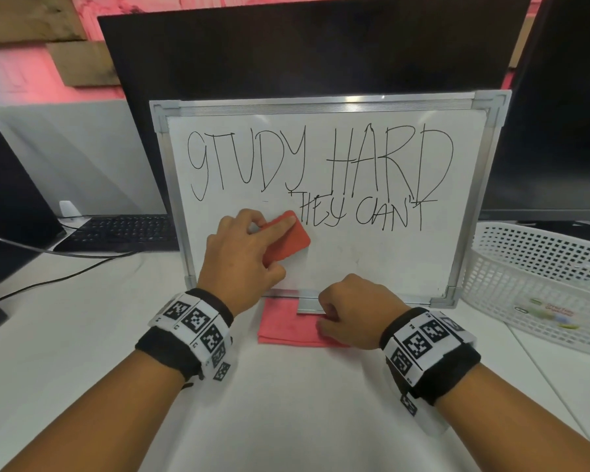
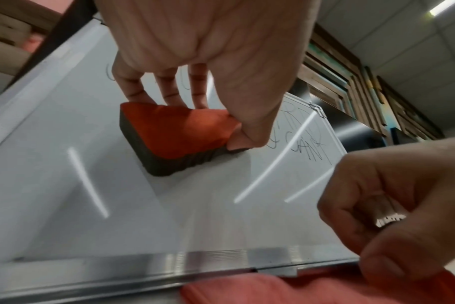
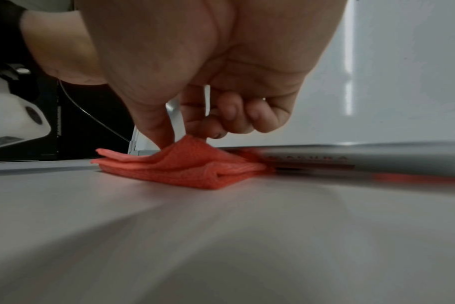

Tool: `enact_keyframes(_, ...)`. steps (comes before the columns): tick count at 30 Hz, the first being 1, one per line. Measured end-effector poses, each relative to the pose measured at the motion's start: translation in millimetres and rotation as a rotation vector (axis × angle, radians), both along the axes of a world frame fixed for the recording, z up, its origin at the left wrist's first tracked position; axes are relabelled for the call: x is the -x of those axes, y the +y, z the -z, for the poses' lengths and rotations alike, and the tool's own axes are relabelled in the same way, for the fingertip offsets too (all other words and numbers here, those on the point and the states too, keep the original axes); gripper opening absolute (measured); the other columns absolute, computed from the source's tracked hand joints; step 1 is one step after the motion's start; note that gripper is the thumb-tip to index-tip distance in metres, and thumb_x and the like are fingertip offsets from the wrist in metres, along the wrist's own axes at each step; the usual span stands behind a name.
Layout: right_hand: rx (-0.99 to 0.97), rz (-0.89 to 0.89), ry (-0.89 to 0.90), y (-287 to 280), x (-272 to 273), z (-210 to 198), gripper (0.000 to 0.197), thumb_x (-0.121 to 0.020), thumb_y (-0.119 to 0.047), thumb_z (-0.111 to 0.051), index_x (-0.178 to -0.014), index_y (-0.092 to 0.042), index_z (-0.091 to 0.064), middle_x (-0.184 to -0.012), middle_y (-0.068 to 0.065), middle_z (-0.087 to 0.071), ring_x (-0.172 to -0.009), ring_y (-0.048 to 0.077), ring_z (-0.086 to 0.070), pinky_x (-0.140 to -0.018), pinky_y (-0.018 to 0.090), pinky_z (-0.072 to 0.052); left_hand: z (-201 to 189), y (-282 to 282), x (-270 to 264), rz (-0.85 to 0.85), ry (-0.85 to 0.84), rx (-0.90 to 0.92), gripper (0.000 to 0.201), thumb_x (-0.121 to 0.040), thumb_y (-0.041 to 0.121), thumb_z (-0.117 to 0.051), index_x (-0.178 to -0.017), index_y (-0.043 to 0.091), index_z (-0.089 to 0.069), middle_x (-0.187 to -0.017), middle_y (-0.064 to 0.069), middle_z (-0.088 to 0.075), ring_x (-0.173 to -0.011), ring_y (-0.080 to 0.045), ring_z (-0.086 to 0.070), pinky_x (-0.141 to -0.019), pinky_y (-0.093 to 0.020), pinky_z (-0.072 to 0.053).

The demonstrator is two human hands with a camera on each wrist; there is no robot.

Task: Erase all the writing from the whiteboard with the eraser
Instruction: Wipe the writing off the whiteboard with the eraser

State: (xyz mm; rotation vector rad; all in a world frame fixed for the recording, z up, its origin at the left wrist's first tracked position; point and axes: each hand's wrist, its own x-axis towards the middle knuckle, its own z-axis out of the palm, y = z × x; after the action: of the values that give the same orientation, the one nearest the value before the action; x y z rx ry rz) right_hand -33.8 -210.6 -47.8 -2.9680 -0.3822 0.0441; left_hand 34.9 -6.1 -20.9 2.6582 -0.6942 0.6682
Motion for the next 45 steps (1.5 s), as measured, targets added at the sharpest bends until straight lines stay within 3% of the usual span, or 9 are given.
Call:
enact_keyframes(5,-0.005,-0.004,-0.002,-0.8,0.4,0.8,0.036,-0.088,-0.043,-0.059,-0.066,-0.021,-0.041,-0.077,0.0,-0.046,-0.072,0.028,-0.056,-0.054,0.028,-0.033,3.4,-1.2,2.1,0.031,-0.019,-0.028,0.071,-0.072,0.038,-0.061,-0.142,0.042,-0.05,-0.122,0.001,-0.049,-0.099,-0.027,-0.047,-0.083,-0.051,-0.05)
enact_keyframes(10,-0.022,-0.003,0.006,-1.6,0.2,1.2,0.034,-0.087,-0.041,-0.06,-0.065,-0.021,-0.042,-0.077,0.0,-0.047,-0.074,0.027,-0.057,-0.055,0.028,-0.033,0.1,1.0,-3.1,-0.037,-0.057,0.144,0.073,-0.072,0.035,-0.064,-0.144,0.039,-0.05,-0.121,-0.002,-0.049,-0.097,-0.028,-0.047,-0.085,-0.049,-0.05)
enact_keyframes(14,-0.013,-0.002,-0.002,-1.3,-0.4,1.1,0.035,-0.087,-0.043,-0.059,-0.065,-0.021,-0.042,-0.077,0.0,-0.046,-0.075,0.028,-0.057,-0.055,0.029,-0.034,0.9,-4.1,0.7,0.005,-0.038,0.038,0.073,-0.071,0.038,-0.06,-0.143,0.042,-0.049,-0.122,0.001,-0.048,-0.098,-0.027,-0.046,-0.083,-0.05,-0.05)
enact_keyframes(18,-0.015,-0.002,-0.005,-0.7,-0.4,2.0,0.035,-0.087,-0.042,-0.059,-0.066,-0.02,-0.042,-0.077,0.0,-0.047,-0.079,0.029,-0.058,-0.055,0.029,-0.033,-2.6,-6.1,-2.3,-0.012,-0.027,0.139,0.073,-0.071,0.038,-0.06,-0.143,0.041,-0.049,-0.121,-0.001,-0.049,-0.097,-0.027,-0.047,-0.085,-0.049,-0.051)
enact_keyframes(22,-0.009,0.001,-0.001,-0.2,0.1,0.6,0.035,-0.087,-0.042,-0.059,-0.066,-0.021,-0.041,-0.077,0.0,-0.045,-0.075,0.028,-0.057,-0.054,0.028,-0.032,-2.3,-10.4,0.2,0.019,-0.026,0.06,0.074,-0.071,0.039,-0.059,-0.144,0.042,-0.047,-0.124,0.001,-0.047,-0.099,-0.026,-0.046,-0.085,-0.051,-0.05)
enact_keyframes(26,-0.011,0.006,0.0,0.3,0.4,0.2,0.036,-0.088,-0.042,-0.059,-0.065,-0.021,-0.041,-0.076,-0.001,-0.045,-0.072,0.027,-0.054,-0.055,0.028,-0.033,-7.8,-8.5,-4.0,-0.014,-0.054,0.151,0.074,-0.071,0.038,-0.06,-0.144,0.04,-0.049,-0.122,-0.002,-0.049,-0.097,-0.028,-0.047,-0.086,-0.051,-0.051)
enact_keyframes(30,-0.004,0.007,0.007,0.1,0.7,-0.5,0.036,-0.088,-0.042,-0.059,-0.065,-0.021,-0.041,-0.077,-0.001,-0.045,-0.073,0.027,-0.055,-0.056,0.029,-0.034,-7.7,-13.7,-0.7,0.012,-0.041,0.091,0.073,-0.071,0.039,-0.059,-0.144,0.041,-0.048,-0.123,-0.001,-0.048,-0.098,-0.028,-0.047,-0.084,-0.051,-0.051)
enact_keyframes(45,-0.018,0.004,0.0,-0.7,0.1,0.9,0.036,-0.088,-0.043,-0.059,-0.065,-0.022,-0.041,-0.077,-0.001,-0.045,-0.076,0.029,-0.057,-0.059,0.03,-0.037,-11.0,-14.6,-2.4,0.009,-0.038,0.141,0.074,-0.071,0.039,-0.06,-0.144,0.041,-0.048,-0.123,-0.001,-0.049,-0.099,-0.028,-0.047,-0.087,-0.048,-0.05)
